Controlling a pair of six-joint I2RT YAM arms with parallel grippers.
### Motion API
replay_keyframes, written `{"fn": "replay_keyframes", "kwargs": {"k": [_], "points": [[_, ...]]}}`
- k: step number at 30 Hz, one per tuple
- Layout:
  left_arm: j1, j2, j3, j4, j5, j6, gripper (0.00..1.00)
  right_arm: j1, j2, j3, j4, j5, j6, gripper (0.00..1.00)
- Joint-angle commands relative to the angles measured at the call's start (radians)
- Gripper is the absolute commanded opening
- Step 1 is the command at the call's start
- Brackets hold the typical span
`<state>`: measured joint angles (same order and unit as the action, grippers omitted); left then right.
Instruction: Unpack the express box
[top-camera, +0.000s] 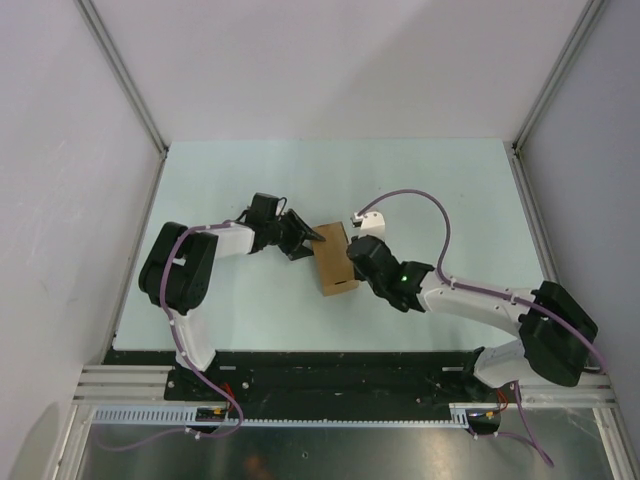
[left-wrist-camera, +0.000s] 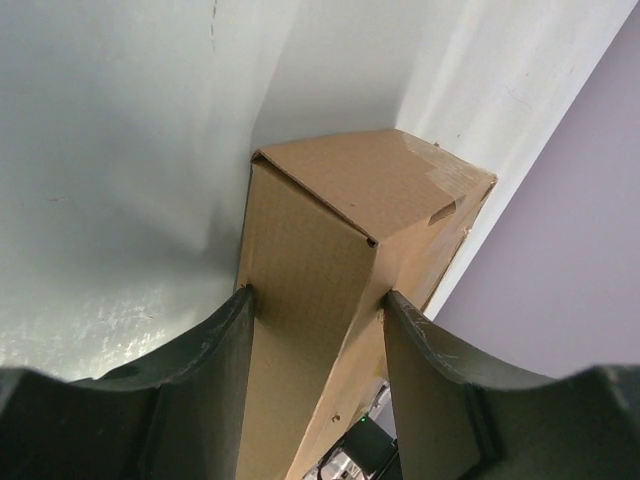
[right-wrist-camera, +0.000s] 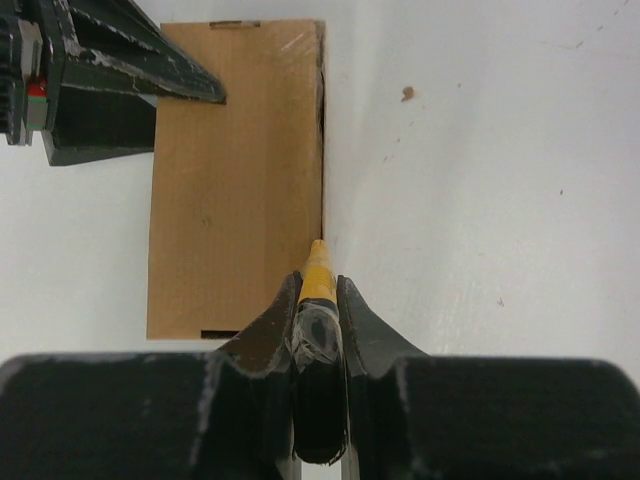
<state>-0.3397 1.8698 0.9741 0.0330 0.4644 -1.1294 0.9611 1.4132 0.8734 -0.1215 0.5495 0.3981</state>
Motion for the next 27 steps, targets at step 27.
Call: {"fn": "replay_keyframes", "kwargs": {"k": [27], "points": [[0.027,-0.008,-0.051,-0.134,-0.225,-0.046,0.27,0.081,-0.394,-0.148,-0.265,-0.028,0.219,0.0]]}}
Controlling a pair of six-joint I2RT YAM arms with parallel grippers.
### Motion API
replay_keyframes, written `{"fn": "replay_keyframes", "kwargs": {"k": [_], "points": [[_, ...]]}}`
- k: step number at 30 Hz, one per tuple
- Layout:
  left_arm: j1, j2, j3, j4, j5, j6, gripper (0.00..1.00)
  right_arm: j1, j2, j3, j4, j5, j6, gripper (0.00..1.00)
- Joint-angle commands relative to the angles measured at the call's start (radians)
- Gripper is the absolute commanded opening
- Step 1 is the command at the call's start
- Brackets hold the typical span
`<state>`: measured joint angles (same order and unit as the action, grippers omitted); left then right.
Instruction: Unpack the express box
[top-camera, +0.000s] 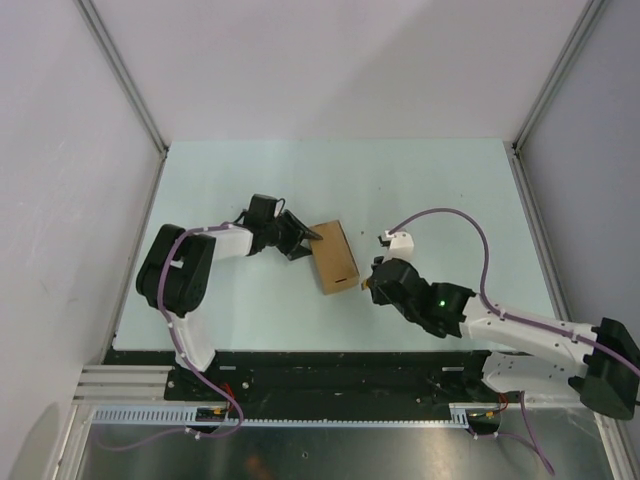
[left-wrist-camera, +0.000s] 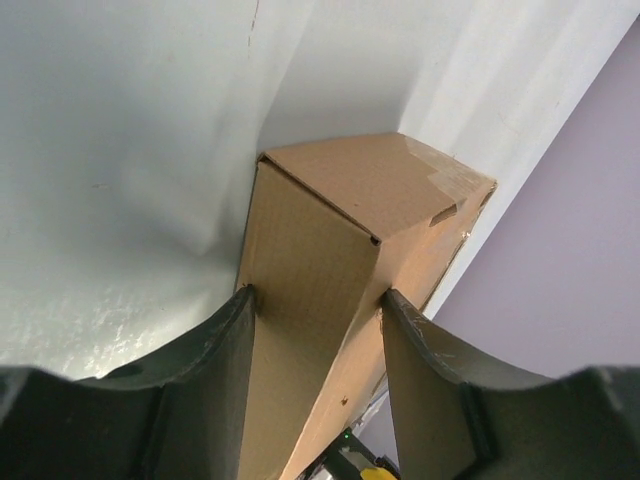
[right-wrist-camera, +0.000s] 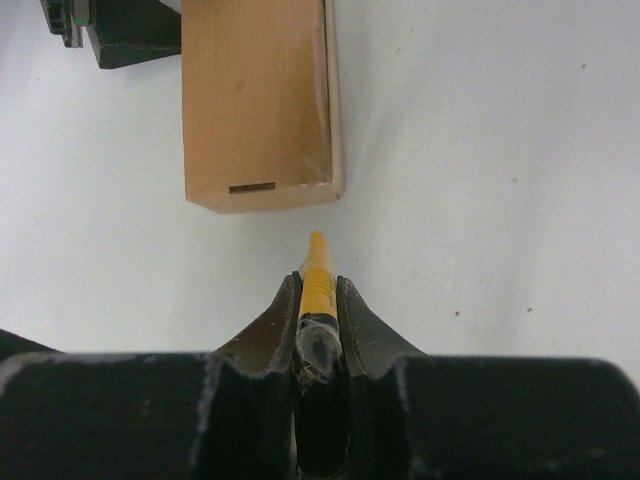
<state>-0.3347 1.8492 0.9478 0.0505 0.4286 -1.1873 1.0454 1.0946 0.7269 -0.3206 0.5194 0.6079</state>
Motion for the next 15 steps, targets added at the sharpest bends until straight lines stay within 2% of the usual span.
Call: {"fn": "replay_keyframes", "kwargs": {"k": [1,3,4,6,7,9,10,15], "points": [[0.02,0.012,-0.018,-0.153,-0.179,0.026,0.31,-0.008,-0.085,0.0,-0.067,0.008,0.009,0.0],[0.022,0.008,0.006,-0.153,-0.14,0.057,0.38,-0.045,-0.102,-0.001,-0.064,0.014,0.006,0.0],[0.02,0.005,0.012,-0.153,-0.128,0.075,0.47,-0.056,-0.101,-0.003,-0.058,0.014,-0.003,0.0],[0.02,-0.013,0.029,-0.152,-0.101,0.101,0.57,-0.097,-0.082,-0.001,-0.028,0.008,-0.016,0.0],[0.02,-0.022,0.034,-0.152,-0.096,0.127,0.72,-0.113,-0.076,-0.003,-0.012,0.001,-0.031,0.0],[0.022,-0.056,0.052,-0.152,-0.088,0.167,0.8,-0.155,-0.046,-0.004,0.049,-0.035,-0.049,0.0],[0.022,-0.065,0.058,-0.153,-0.085,0.205,0.87,-0.171,-0.035,-0.004,0.09,-0.048,-0.062,0.0],[0.02,-0.123,0.105,-0.155,-0.09,0.354,0.92,-0.289,0.051,-0.004,0.205,-0.182,-0.089,0.0]]}}
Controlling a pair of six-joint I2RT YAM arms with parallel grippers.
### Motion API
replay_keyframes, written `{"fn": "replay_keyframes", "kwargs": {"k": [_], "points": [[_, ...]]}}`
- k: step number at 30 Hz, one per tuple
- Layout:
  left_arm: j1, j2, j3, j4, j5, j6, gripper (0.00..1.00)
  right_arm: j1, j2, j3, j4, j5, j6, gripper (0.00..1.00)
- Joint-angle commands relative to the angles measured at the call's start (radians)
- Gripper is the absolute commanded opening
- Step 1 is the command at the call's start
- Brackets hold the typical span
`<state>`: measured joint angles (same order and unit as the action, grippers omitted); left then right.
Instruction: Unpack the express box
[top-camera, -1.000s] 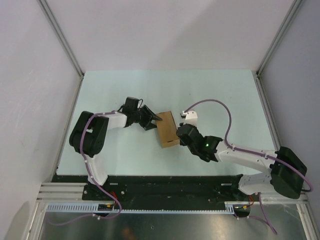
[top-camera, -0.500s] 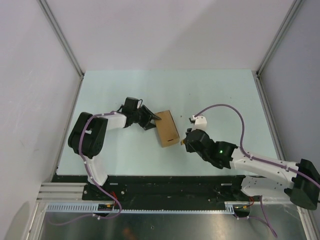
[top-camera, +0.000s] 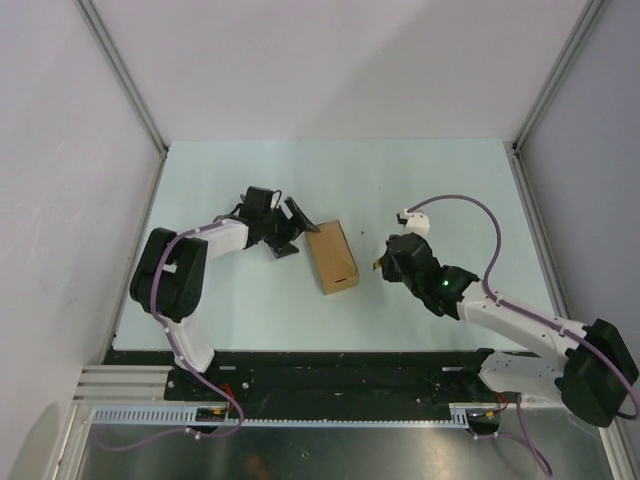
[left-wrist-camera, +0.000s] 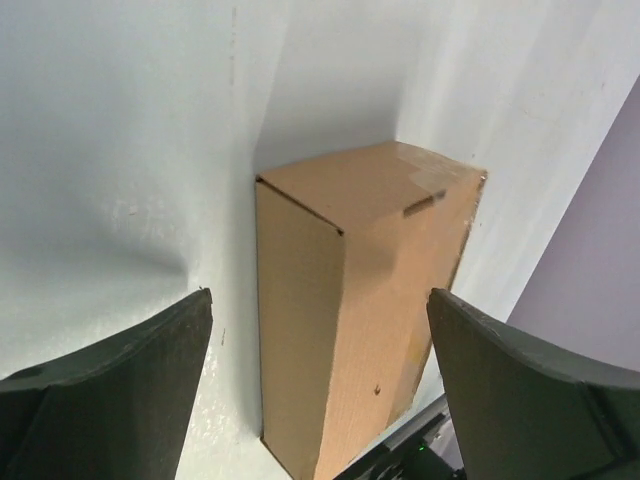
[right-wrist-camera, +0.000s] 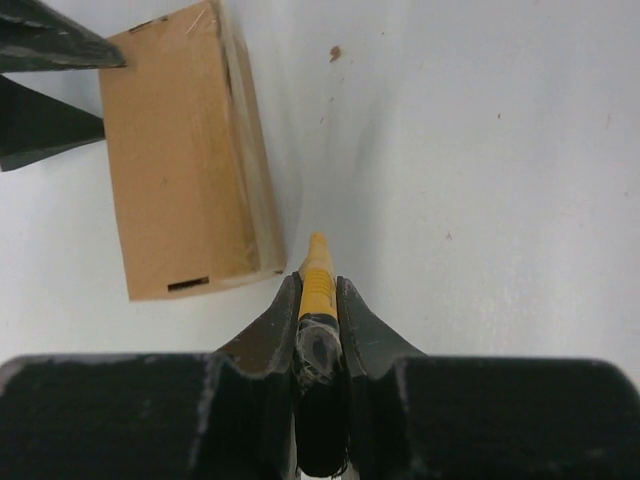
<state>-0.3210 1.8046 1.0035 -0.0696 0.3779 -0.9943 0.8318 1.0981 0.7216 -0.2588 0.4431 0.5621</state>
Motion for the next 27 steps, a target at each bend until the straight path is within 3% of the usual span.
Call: {"fn": "replay_keyframes", "kwargs": {"k": [1,5,9,11,17,24,27], "points": [[0.008,-0.08,0.049,-0.033,-0.04,0.177,0.93,-0.094,0.08,0.001,0.177,-0.127,-0.053,0.0],[0.008,-0.03,0.032,-0.033,0.036,0.203,0.89,-0.152,0.152,0.002,0.248,-0.239,-0.09,0.0],[0.005,0.009,0.017,-0.032,0.121,0.21,0.67,-0.194,0.226,0.021,0.322,-0.293,-0.099,0.0],[0.005,-0.011,-0.003,-0.03,0.121,0.22,0.62,-0.201,0.265,0.03,0.349,-0.313,-0.097,0.0],[0.005,-0.048,-0.042,-0.03,0.147,0.25,0.55,-0.203,0.335,0.048,0.403,-0.359,-0.088,0.0],[0.005,-0.019,-0.048,-0.029,0.148,0.273,0.21,-0.201,0.336,0.07,0.391,-0.366,-0.085,0.0],[0.005,-0.014,-0.046,-0.026,0.135,0.293,0.12,-0.2,0.327,0.082,0.382,-0.376,-0.09,0.0]]}}
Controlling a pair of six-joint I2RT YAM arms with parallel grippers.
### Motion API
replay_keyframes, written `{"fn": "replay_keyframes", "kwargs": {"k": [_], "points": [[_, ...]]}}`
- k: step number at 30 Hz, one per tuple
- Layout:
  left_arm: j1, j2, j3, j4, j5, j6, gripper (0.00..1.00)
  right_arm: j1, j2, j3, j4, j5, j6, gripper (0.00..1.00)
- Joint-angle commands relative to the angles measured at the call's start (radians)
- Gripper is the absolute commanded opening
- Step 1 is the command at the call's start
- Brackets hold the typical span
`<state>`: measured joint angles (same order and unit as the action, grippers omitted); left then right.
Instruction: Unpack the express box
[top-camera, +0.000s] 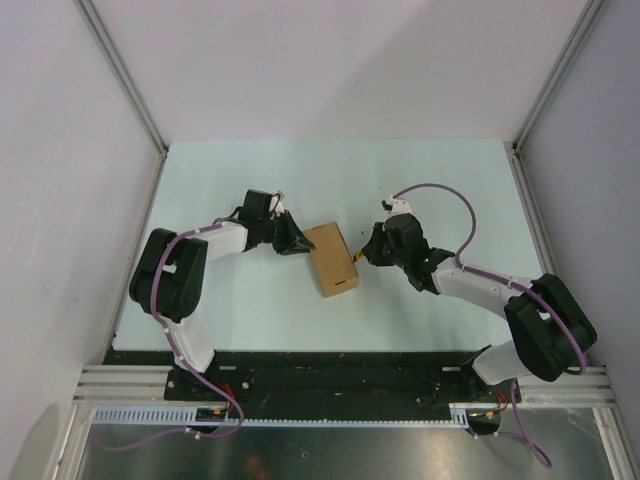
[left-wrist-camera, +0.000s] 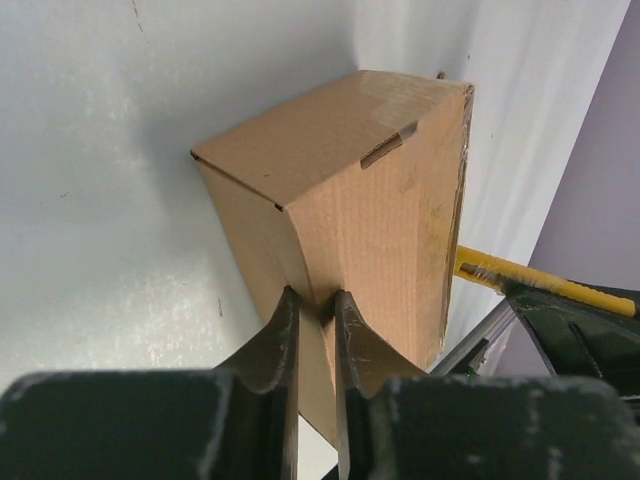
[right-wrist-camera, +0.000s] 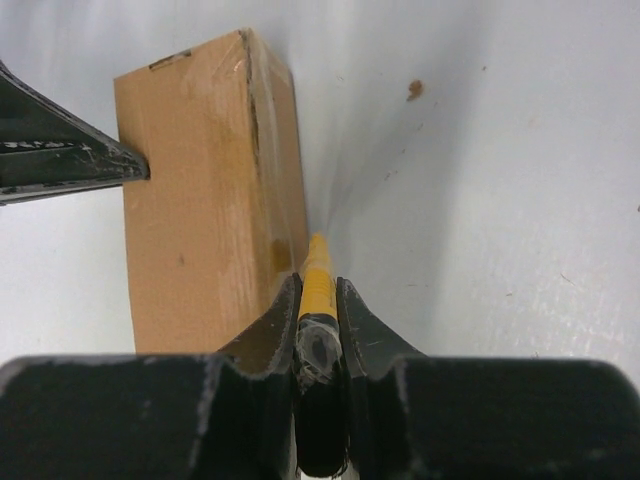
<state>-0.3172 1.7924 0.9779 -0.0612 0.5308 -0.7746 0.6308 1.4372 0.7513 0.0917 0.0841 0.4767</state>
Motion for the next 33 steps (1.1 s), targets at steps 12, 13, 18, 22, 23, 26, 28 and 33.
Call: {"fn": "replay_keyframes", "kwargs": {"k": [12,13,18,22,23,26,28,33], "points": [[0.07,0.012,-0.175,0.303,0.104,0.014,0.14,0.033,-0.038,0.126,-0.01,-0.049,-0.027,0.0],[0.073,0.013,-0.192,0.31,0.112,0.006,0.14,0.046,-0.038,0.134,-0.012,-0.049,-0.029,0.0],[0.082,0.015,-0.223,0.333,0.138,0.005,0.19,0.079,-0.041,0.151,-0.032,-0.037,-0.043,0.0],[0.095,0.032,-0.24,0.342,0.182,-0.035,0.23,0.096,-0.055,0.164,-0.044,-0.029,-0.049,0.0],[0.099,0.029,-0.248,0.342,0.179,-0.043,0.23,0.102,-0.057,0.169,-0.043,-0.03,-0.052,0.0],[0.118,0.015,-0.288,0.345,0.17,-0.063,0.2,0.124,-0.057,0.183,-0.041,-0.027,-0.064,0.0],[0.132,0.012,-0.308,0.343,0.172,-0.075,0.18,0.133,-0.051,0.189,-0.037,-0.027,-0.069,0.0],[0.142,0.007,-0.343,0.33,0.152,-0.101,0.17,0.167,-0.037,0.209,-0.033,-0.027,-0.082,0.0]]}}
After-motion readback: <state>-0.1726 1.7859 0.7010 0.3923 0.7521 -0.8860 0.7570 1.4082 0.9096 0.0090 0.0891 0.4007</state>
